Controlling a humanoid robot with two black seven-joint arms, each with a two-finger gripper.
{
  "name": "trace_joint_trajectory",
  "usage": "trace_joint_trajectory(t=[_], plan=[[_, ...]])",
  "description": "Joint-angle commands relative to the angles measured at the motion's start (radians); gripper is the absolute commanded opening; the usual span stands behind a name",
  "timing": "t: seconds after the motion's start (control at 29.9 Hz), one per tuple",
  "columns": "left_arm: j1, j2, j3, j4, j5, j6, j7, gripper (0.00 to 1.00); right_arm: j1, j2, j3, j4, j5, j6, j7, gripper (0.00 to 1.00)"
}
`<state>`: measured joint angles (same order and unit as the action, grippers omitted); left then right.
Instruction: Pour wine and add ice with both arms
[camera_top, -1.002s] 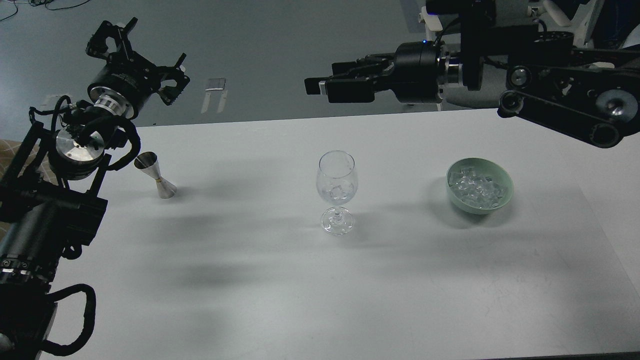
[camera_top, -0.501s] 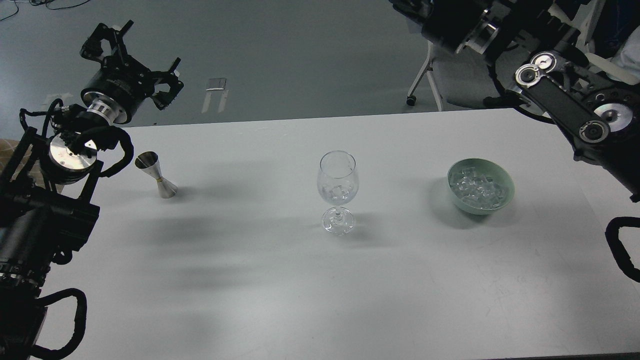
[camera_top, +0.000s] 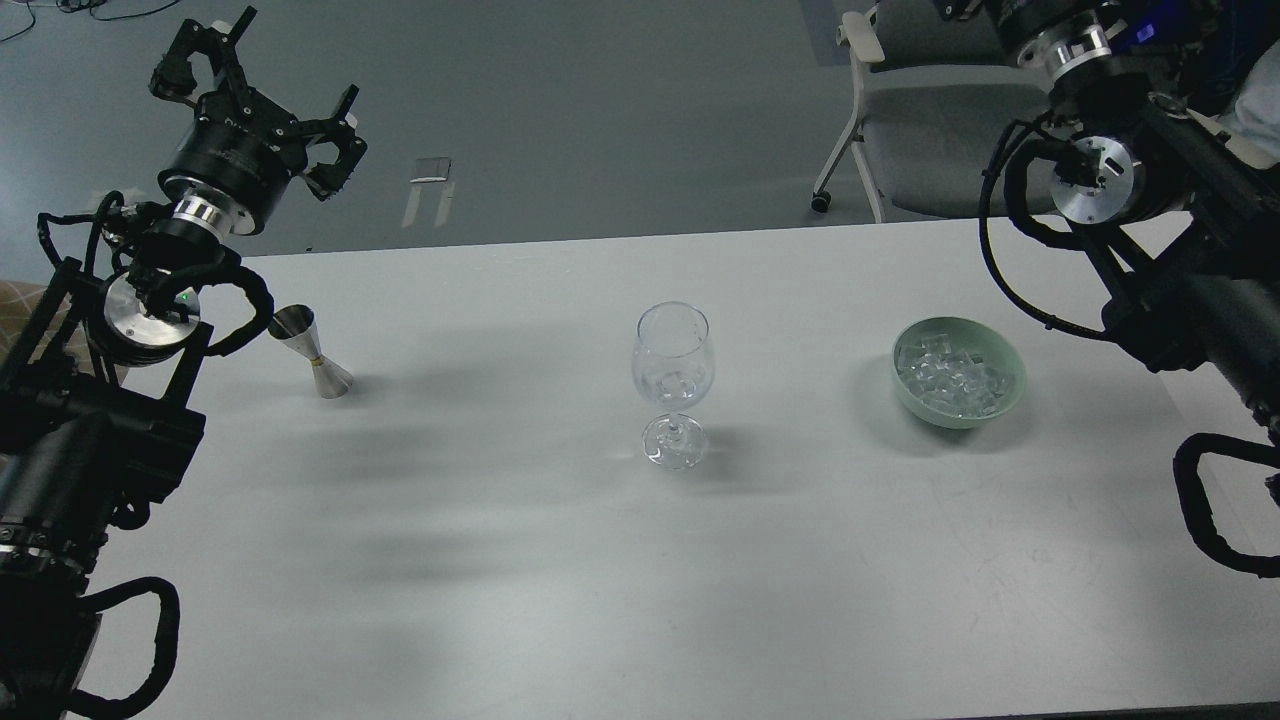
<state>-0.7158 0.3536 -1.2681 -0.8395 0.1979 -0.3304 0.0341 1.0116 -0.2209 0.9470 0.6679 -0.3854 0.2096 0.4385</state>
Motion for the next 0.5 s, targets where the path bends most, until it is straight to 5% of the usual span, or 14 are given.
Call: trace_joint_trajectory(t=[0.0, 0.47], plan=[[0.002, -0.01, 0.001, 0.03, -0.003, -0.006, -0.005, 0.97, 0.004, 0.035, 0.001, -0.079, 0.007, 0.001, -0.007, 1.0], [0.001, -0.03, 0.004, 0.048, 0.005, -0.001, -0.002, 0.97, -0.01, 0.068, -0.002, -0.096, 0.007, 0.004, -0.003, 1.0]])
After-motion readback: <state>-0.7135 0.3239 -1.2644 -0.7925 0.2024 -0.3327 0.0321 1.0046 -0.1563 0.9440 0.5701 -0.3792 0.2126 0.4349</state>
